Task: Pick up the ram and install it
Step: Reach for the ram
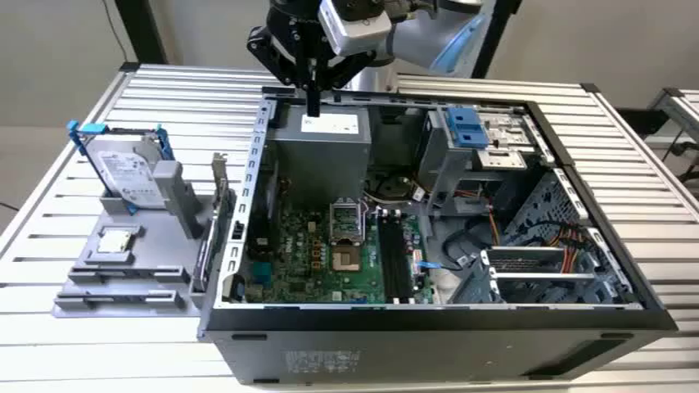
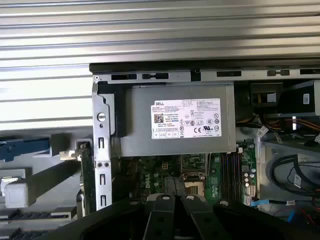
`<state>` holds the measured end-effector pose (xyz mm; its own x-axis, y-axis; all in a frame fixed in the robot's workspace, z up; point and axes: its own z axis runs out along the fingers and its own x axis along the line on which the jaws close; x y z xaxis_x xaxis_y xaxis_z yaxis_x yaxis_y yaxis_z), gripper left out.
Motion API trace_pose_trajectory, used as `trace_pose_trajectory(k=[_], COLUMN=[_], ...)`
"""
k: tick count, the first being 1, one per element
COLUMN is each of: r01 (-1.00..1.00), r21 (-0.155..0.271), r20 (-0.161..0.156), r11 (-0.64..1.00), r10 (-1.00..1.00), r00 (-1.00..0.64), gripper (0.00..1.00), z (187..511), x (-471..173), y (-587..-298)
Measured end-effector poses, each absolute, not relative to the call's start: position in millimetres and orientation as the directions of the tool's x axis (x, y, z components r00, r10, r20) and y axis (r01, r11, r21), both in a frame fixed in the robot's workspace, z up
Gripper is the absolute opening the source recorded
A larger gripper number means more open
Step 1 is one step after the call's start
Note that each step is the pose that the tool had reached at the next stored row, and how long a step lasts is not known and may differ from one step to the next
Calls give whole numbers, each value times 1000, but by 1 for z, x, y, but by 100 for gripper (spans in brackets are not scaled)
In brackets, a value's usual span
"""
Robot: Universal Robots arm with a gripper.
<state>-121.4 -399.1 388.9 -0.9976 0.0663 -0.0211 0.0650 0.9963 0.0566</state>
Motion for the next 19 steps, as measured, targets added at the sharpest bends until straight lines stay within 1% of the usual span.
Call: trace_pose_trajectory(k=[19], r01=[65], r21=[57], r20=[-21], r11=[996], r10=[66], r00=[-998], gripper=[0], z=[389], x=[-125], y=[-399])
